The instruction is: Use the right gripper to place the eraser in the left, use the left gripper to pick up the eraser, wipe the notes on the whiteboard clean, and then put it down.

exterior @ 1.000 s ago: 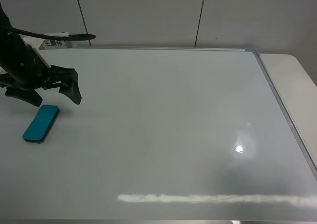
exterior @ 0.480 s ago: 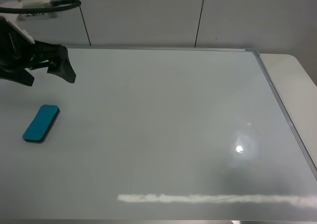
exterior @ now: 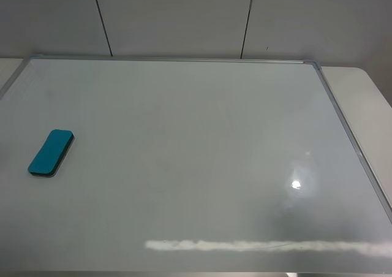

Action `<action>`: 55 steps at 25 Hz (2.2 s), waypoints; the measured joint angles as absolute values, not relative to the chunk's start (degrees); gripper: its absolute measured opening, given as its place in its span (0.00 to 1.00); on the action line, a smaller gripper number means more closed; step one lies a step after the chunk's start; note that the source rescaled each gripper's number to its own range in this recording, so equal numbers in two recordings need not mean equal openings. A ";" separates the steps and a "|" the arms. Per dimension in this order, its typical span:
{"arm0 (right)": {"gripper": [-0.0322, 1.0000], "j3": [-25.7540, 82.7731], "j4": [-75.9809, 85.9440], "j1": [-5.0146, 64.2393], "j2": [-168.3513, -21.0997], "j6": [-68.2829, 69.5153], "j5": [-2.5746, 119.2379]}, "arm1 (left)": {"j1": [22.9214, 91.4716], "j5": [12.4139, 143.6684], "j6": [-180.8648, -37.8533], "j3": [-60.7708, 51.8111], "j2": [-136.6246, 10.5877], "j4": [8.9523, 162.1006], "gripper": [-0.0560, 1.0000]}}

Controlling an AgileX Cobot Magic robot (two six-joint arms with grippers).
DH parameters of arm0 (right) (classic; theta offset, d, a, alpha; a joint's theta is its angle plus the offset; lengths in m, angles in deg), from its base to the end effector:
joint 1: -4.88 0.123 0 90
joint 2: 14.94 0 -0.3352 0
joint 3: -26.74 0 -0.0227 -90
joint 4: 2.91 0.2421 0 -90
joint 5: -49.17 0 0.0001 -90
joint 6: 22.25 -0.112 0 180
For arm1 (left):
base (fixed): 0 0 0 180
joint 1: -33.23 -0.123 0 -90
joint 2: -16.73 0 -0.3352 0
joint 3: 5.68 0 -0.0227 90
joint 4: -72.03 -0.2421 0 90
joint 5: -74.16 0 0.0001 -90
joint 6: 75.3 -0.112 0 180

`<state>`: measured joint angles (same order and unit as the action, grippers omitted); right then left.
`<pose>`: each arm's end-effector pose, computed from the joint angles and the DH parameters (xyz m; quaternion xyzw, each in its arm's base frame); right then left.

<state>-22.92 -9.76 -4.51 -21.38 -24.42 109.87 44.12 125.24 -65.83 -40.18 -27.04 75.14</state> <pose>-0.0466 -0.0041 0.2645 0.0880 0.8456 -0.0925 0.5183 0.0746 -0.0192 0.3554 0.0048 0.9036 -0.1015 0.4162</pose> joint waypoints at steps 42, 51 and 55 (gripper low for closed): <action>1.00 -22.92 -9.76 -4.51 -21.38 -24.42 109.87 | 44.12 135.05 -77.00 -54.82 10.50 73.37 0.89; 1.00 -22.92 -9.76 -4.51 -21.38 -24.42 109.87 | 41.28 135.05 -73.76 -54.82 10.50 71.40 0.89; 1.00 -22.92 -9.76 -4.51 -21.38 -24.42 109.87 | 36.86 134.98 -73.54 -54.82 10.50 71.60 0.89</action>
